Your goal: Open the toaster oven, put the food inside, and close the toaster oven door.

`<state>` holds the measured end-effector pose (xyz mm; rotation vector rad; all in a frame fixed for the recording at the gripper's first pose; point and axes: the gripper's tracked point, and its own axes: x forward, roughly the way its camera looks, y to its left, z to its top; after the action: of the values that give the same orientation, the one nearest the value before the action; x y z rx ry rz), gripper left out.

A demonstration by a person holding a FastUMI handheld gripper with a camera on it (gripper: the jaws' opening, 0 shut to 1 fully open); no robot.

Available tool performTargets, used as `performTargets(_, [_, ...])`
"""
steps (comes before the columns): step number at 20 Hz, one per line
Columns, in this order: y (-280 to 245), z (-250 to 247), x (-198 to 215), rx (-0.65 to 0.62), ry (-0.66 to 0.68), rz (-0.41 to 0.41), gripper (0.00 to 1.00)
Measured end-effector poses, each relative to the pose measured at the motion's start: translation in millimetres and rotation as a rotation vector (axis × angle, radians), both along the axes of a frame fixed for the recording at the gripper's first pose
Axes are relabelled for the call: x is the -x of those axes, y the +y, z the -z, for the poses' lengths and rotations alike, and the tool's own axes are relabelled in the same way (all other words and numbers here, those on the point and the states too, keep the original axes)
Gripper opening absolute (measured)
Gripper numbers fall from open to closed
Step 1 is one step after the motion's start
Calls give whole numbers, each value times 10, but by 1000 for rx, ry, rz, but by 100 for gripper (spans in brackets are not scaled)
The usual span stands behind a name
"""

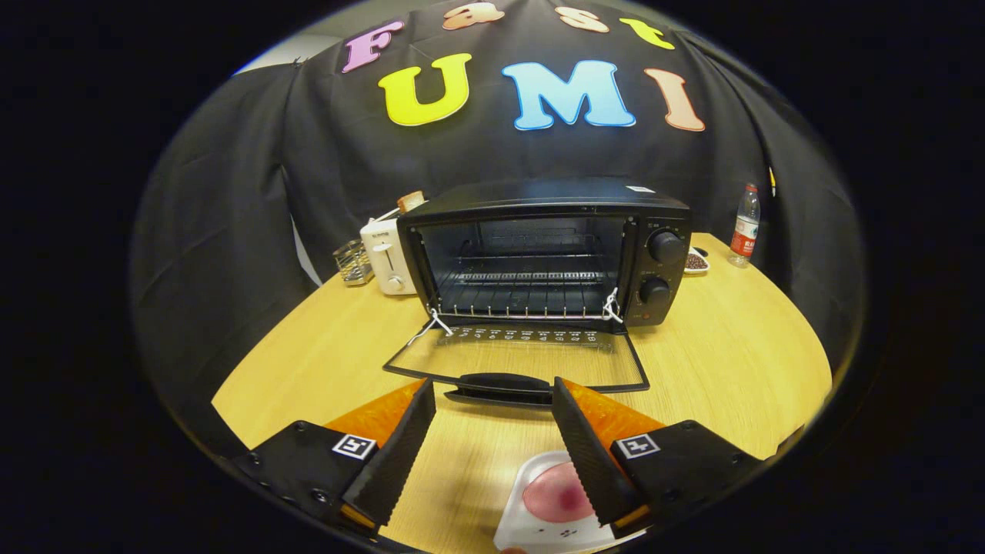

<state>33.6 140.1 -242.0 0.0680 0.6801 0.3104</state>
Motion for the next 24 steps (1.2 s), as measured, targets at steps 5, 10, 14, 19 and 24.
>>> performTargets(5, [-273,-296,234,-47,36,-59,99])
performTargets(10, [-642,-289,363,-117,171,-66,99])
performTargets(14, [-976,-213,366,-160,295,-59,99])
performTargets(19, [-1224,39,482,-215,491,-76,99])
performTargets(24, [-1407,313,589,-217,633,-104,99])
